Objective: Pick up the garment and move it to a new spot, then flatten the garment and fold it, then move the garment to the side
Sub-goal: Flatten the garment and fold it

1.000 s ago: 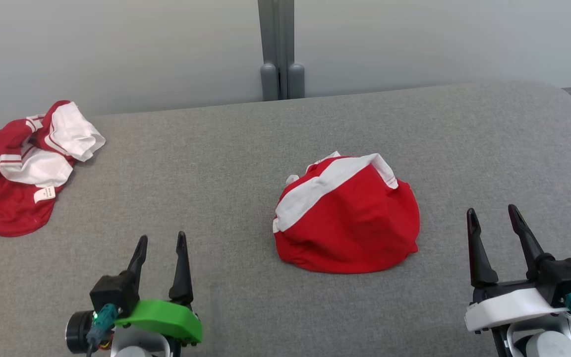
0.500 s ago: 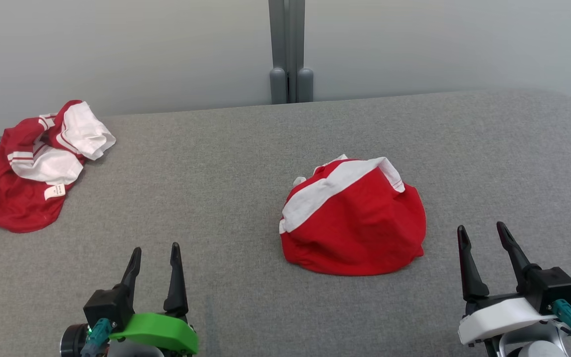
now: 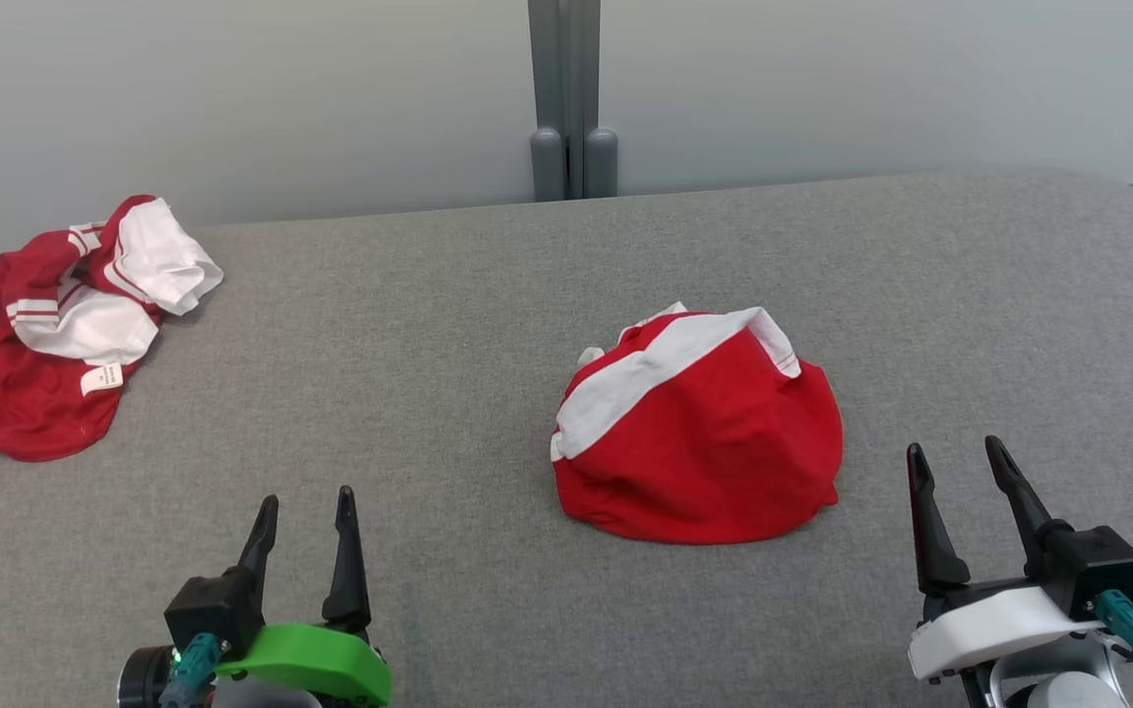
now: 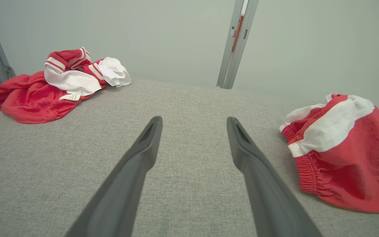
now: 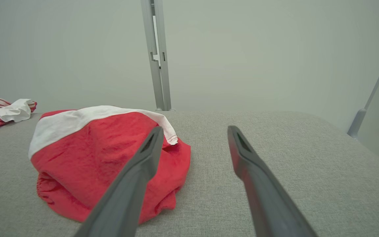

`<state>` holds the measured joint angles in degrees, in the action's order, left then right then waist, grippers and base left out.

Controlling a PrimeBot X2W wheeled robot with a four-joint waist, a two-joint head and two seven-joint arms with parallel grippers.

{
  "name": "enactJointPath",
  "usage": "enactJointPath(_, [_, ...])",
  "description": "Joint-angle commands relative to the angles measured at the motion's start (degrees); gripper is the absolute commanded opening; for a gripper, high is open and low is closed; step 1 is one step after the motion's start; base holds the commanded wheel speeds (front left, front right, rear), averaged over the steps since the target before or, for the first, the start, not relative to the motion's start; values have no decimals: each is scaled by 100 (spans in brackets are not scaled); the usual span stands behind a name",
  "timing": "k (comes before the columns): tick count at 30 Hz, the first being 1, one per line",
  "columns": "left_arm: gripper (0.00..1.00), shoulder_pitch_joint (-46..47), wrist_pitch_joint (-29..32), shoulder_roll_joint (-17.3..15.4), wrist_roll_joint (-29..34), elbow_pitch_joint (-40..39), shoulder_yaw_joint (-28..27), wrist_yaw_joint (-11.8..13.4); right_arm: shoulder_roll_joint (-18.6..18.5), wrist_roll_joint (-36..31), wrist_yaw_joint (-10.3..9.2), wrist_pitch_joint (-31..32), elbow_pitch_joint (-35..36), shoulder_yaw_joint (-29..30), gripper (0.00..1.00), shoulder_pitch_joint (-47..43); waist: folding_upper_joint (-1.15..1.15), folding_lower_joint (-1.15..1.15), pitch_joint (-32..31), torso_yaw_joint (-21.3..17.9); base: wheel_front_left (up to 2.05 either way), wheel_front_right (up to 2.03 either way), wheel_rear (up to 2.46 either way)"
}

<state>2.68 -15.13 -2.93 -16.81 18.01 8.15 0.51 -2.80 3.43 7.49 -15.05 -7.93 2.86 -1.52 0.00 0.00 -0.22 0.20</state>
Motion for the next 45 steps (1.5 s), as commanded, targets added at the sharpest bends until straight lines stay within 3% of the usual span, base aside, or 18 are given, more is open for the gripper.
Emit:
enactJointPath(1, [100, 3, -3, 3, 34, 17, 2, -18, -17, -13, 1, -20, 23, -3, 100, 61, 0, 0, 16, -6, 0, 0, 0])
enactJointPath(7, [100, 211, -3, 4, -65, 99, 362, -106, -17, -29, 1, -20, 72, -32, 100, 104, 0, 0, 157, -75, 0, 0, 0])
enactJointPath(15, [100, 875, -2, -5, -530, 677, 1471, -346, -18, -105, 1, -19, 124, -101, 100, 348, 0, 0, 554, -433, 0, 0, 0])
enactJointPath(21, [100, 1472, 35, -10, -972, 1560, 2029, -345, -17, -96, 1, -20, 168, -97, 100, 534, 0, 0, 870, -923, 0, 0, 0])
enactJointPath(29, [99, 1930, 64, -11, -1355, 2494, 2277, -147, -15, -19, 1, -20, 191, -15, 100, 590, 0, 0, 1062, -1288, 0, 0, 0])
enactJointPath(30, [37, 1968, 57, -11, -1380, 2564, 2297, -146, -16, -14, 1, -20, 190, -9, 100, 592, 0, 0, 1064, -1299, 0, 0, 0])
enactJointPath(31, [0, 2008, 41, -11, -1405, 2635, 2321, -151, -15, -9, 1, -20, 188, -3, 100, 596, 0, 0, 1064, -1305, 0, 0, 0])
enactJointPath(37, [0, 2127, -8, -12, -1312, 2566, 2351, -153, -15, 25, 1, -20, 201, 100, 100, 562, 0, 0, 1004, -1135, 0, 0, 0])
enactJointPath(45, [0, 1653, -1, -363, -811, 1521, 1896, 2, -17, 47, 1, -20, 167, 118, 100, 480, 0, 0, 814, -716, 0, 0, 0])
